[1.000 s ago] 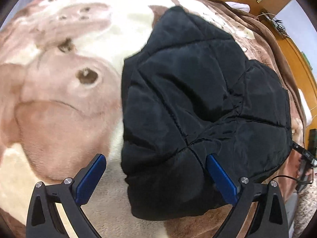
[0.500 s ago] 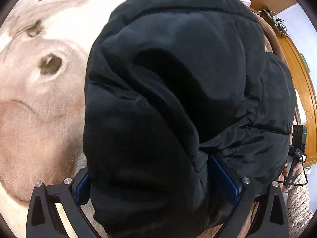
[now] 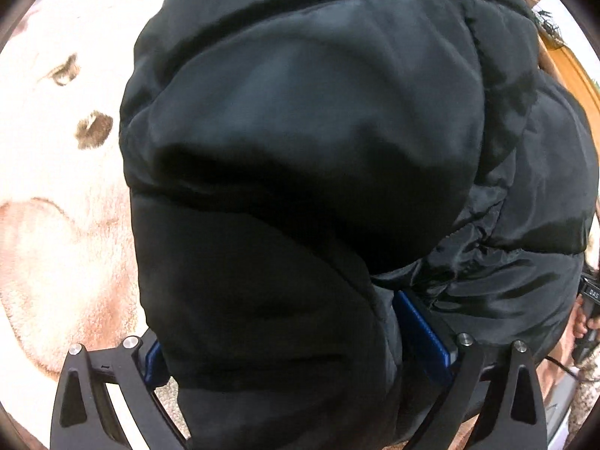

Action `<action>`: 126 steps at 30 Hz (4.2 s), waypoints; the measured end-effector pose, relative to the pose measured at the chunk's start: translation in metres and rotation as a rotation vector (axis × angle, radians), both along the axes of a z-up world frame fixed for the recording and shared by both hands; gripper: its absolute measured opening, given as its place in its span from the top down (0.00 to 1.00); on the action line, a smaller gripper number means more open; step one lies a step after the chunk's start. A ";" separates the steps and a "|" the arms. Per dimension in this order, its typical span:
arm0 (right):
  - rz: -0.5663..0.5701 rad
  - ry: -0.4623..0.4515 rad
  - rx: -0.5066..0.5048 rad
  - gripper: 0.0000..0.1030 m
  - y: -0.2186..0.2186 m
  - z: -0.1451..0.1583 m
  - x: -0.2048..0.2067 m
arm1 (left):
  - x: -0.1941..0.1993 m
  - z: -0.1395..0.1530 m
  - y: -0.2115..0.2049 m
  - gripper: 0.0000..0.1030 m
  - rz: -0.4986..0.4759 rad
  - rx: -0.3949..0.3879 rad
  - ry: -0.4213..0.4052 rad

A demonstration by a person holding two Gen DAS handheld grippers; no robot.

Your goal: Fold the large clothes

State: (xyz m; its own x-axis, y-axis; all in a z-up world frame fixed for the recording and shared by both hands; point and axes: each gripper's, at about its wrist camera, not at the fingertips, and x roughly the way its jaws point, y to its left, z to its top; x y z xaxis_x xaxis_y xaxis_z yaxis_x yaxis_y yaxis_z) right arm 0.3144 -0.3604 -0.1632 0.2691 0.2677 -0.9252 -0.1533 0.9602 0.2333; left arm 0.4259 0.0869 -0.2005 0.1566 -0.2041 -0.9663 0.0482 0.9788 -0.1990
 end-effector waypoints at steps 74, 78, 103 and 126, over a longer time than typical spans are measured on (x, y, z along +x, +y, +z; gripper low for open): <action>0.043 -0.595 -0.085 0.75 0.166 0.150 -0.069 | -0.171 0.180 0.140 0.80 0.243 -0.050 -0.453; 0.094 -0.612 -0.049 0.75 0.193 0.152 -0.070 | -0.168 0.193 0.154 0.80 0.275 -0.030 -0.478; -0.027 -0.387 -0.041 0.70 0.182 0.051 -0.107 | -0.146 0.103 0.170 0.81 0.311 0.001 -0.307; -0.099 -0.316 -0.065 0.42 0.167 0.050 -0.123 | -0.154 0.099 0.183 0.40 0.363 0.044 -0.270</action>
State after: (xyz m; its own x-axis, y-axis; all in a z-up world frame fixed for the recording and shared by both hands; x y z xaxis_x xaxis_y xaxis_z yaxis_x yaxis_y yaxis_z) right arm 0.1915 -0.1938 -0.1128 0.5669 0.1695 -0.8061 -0.1140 0.9853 0.1270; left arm 0.2723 0.2695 -0.1011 0.4581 -0.0494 -0.8875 -0.2554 0.9490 -0.1846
